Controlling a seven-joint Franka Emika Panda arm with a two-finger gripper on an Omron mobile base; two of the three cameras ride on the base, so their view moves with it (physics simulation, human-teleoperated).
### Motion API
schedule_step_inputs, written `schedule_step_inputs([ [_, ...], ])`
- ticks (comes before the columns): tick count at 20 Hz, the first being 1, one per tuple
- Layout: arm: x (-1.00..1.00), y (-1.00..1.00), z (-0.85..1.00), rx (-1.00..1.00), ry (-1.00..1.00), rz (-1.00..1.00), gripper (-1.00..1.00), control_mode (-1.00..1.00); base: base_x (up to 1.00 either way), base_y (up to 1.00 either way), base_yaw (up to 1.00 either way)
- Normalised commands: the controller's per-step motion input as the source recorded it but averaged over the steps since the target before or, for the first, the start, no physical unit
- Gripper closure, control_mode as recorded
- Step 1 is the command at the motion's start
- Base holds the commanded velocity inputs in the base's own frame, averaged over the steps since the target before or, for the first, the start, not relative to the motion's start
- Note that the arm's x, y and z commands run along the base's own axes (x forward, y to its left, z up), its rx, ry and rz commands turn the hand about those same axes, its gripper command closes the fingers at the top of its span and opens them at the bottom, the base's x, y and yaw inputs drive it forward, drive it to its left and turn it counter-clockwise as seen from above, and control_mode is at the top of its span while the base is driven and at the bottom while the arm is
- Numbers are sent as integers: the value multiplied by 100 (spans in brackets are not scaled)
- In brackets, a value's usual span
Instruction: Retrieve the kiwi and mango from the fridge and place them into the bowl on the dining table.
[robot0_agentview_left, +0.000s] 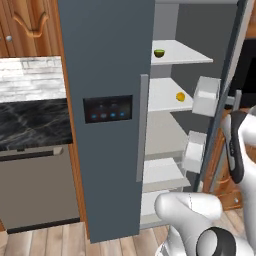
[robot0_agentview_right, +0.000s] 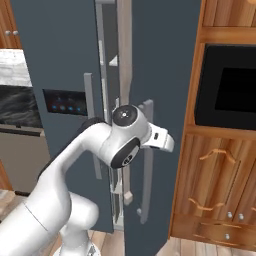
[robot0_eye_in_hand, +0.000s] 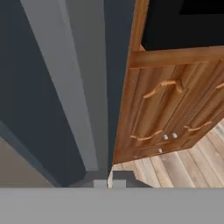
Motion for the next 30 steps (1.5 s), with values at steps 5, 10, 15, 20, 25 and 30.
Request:
schedule_step_inputs([
  [5,-59,-27,25,0,0,-9,-100,-100,0,0,0],
  [10,-93,45,36,-13,0,0,-100,-100,0,0,0],
  [15,-84,98,40,-25,-2,3,-100,-100,0,0,0],
  [20,-6,100,60,-26,-2,0,-100,-100,0,0,0],
  [25,2,99,61,-18,0,0,-100,-100,0,0,0],
  [30,31,77,22,0,1,0,-100,-100,0,0,0],
])
